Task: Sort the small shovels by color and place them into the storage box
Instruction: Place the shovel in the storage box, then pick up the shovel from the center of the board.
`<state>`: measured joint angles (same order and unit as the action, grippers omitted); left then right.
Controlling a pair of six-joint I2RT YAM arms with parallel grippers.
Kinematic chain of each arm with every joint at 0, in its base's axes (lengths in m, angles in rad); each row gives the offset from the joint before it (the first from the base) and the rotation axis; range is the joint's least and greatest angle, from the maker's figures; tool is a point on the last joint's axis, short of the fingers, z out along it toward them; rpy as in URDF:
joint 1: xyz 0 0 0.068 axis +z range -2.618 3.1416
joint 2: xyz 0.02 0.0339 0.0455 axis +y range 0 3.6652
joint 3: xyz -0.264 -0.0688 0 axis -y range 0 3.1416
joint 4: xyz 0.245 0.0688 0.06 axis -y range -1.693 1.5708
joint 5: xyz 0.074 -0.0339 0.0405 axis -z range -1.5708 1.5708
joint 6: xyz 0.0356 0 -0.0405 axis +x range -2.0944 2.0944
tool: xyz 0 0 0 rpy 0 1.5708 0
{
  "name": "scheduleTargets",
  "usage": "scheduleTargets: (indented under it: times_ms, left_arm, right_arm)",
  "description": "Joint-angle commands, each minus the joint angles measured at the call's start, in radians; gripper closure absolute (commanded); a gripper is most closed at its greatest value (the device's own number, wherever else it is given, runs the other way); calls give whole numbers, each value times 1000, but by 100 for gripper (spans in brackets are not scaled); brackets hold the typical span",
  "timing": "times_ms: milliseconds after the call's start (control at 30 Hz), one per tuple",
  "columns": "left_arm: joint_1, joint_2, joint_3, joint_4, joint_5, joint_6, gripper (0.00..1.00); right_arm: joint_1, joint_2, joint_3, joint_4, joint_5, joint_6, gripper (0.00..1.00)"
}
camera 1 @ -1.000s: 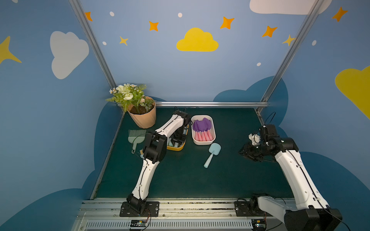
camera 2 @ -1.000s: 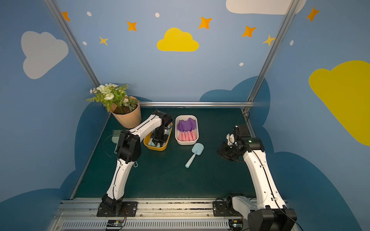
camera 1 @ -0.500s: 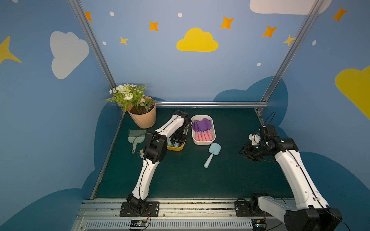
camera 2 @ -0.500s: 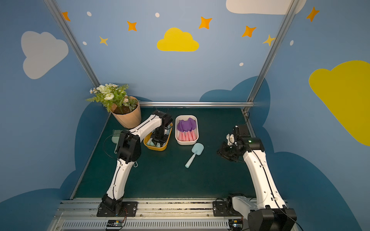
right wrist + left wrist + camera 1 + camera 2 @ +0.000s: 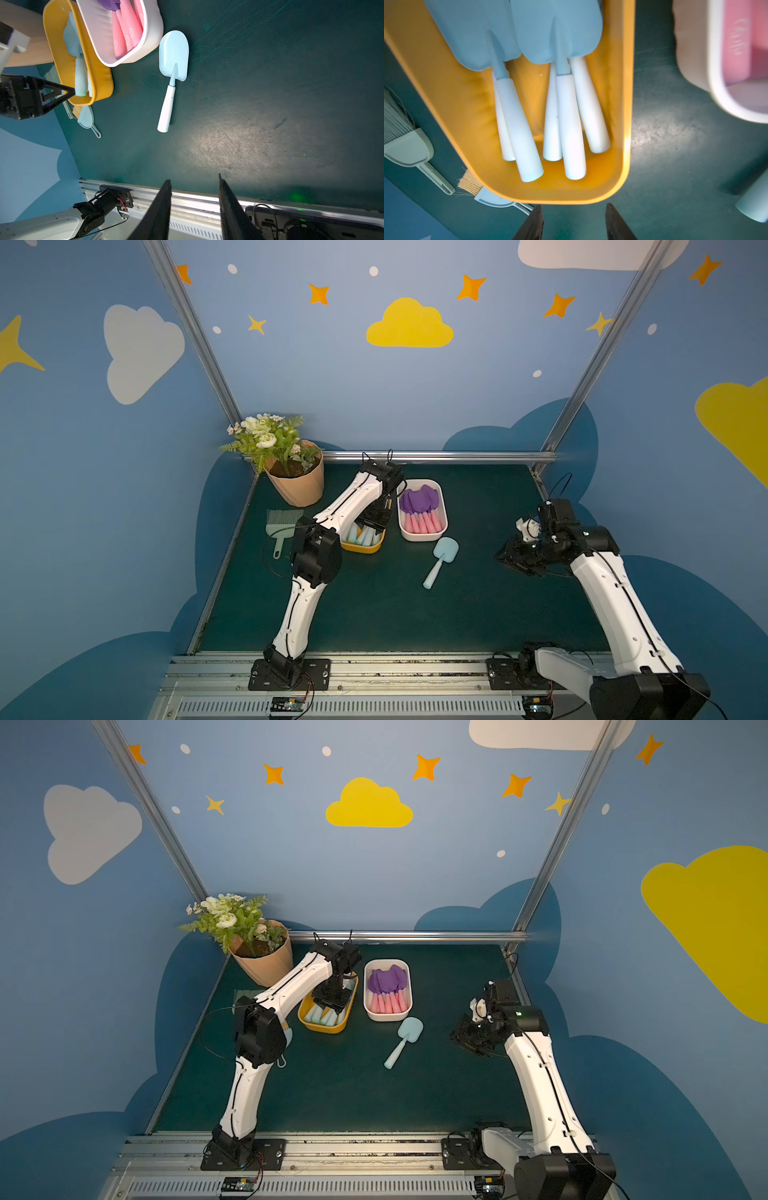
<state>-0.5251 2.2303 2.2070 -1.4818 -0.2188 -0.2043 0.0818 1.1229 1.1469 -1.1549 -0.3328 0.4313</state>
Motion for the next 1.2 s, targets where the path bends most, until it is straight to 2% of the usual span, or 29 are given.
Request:
scheduleTargets:
  times_ms: [0,333,667,833,1167]
  left_arm:
    - [-4,-76,14,-27,-19,-7,61]
    - [-29,-318,-80,0,-16,-38,59]
    - [-67,-530,-309,137,156,-75,58]
    - [-152,-545,-379,191,184,-120,58]
    - [-339,-459,-450,299,213,-186,56]
  right_arm:
    - [-2,-11,7,3,-11,7,61]
    - [3,-30,4,-9,-37,35,61]
    - [10,-61,-45,-25,-59,45,61]
    - [12,-81,-69,-32,-58,46,61]
    - [14,-97,-126,-39,-60,47,61]
